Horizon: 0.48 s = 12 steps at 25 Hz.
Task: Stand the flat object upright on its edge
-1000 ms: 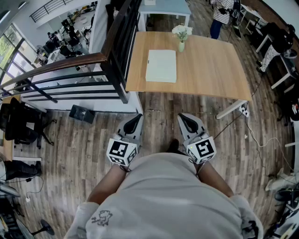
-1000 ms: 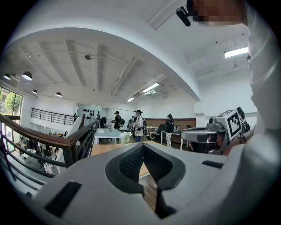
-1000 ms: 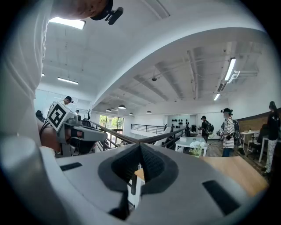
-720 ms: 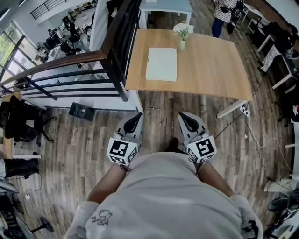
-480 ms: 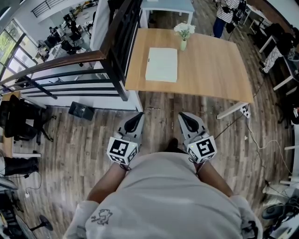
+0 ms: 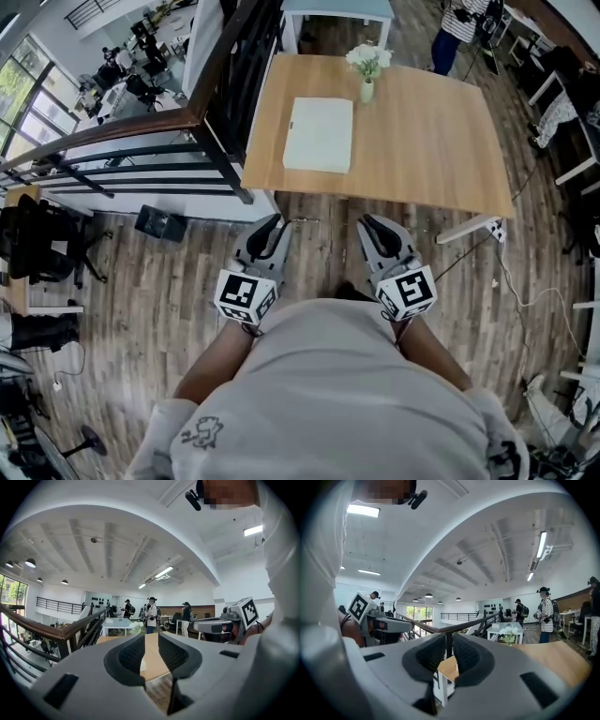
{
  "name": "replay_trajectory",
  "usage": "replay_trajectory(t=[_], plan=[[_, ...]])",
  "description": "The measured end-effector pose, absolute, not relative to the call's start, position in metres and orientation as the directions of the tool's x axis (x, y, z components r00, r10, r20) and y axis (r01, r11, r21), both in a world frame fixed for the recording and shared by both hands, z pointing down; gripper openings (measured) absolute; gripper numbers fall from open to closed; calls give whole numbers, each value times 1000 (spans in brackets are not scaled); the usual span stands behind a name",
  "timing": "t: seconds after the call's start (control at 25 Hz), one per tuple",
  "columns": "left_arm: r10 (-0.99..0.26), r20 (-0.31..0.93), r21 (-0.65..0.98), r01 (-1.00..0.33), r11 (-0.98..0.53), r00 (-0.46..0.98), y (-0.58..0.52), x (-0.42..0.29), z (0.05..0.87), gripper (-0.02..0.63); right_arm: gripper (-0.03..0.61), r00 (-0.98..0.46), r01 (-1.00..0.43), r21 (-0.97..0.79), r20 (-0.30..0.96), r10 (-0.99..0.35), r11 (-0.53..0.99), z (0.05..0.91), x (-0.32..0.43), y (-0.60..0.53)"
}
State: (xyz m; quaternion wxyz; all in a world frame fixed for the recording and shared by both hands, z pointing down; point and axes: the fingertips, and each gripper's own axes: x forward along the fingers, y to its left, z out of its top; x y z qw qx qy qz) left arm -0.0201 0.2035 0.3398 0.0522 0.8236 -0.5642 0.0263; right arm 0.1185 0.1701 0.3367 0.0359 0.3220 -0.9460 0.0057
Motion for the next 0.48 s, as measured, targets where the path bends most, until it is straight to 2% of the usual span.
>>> replay_trajectory(t=[0.08, 0.28, 0.48], plan=[[-926, 112, 56, -933, -357, 361, 186, -13, 343, 94, 73, -806, -588, -10, 95, -585, 809, 345, 122, 153], [-928, 145, 68, -939, -338, 344, 147, 0, 354, 165, 177, -808, -583, -47, 130, -574, 811, 361, 139, 111], [-933, 167, 80, -948, -309, 318, 119, 13, 364, 187, 230, -801, -592, -54, 146, -580, 804, 369, 160, 78]])
